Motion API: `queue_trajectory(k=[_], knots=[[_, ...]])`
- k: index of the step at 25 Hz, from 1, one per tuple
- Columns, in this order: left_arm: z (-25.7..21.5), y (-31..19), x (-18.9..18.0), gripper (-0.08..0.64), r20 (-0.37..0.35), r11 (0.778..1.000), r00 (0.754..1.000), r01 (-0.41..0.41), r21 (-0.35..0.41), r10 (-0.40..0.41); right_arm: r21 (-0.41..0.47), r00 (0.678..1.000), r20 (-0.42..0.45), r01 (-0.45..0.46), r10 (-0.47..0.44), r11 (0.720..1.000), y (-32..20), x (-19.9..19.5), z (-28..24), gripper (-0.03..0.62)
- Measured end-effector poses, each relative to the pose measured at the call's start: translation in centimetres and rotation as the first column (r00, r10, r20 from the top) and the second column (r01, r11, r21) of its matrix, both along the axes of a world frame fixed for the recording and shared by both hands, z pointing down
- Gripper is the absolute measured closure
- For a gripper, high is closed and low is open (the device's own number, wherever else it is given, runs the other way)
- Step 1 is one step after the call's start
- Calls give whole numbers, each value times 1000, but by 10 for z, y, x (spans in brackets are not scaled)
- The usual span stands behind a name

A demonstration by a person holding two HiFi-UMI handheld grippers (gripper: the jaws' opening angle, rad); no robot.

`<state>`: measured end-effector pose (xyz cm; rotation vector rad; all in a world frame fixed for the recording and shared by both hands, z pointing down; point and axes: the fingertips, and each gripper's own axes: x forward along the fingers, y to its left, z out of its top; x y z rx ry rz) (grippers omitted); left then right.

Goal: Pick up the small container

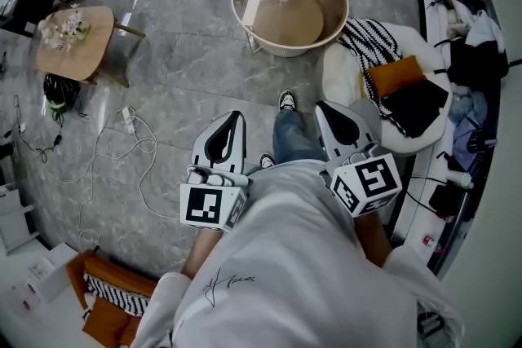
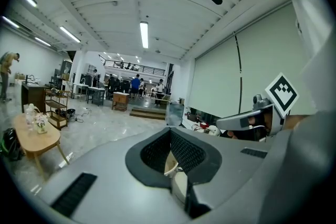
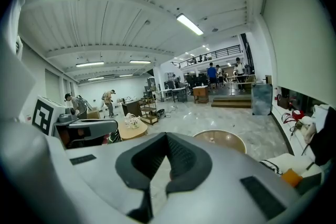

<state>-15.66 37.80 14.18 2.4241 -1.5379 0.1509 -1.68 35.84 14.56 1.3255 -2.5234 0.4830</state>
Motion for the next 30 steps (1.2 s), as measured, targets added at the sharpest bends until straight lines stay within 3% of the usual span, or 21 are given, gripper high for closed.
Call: queue_trajectory(k=[19, 30], knots=[[-4, -175, 48, 545, 50, 999, 999, 21, -35, -19, -5, 996, 74, 45, -44, 999, -179, 50, 4, 577], [4, -249, 79, 544, 75, 1000, 997, 12, -26, -10, -26, 995, 96, 40, -38, 999, -251, 82, 26, 577]])
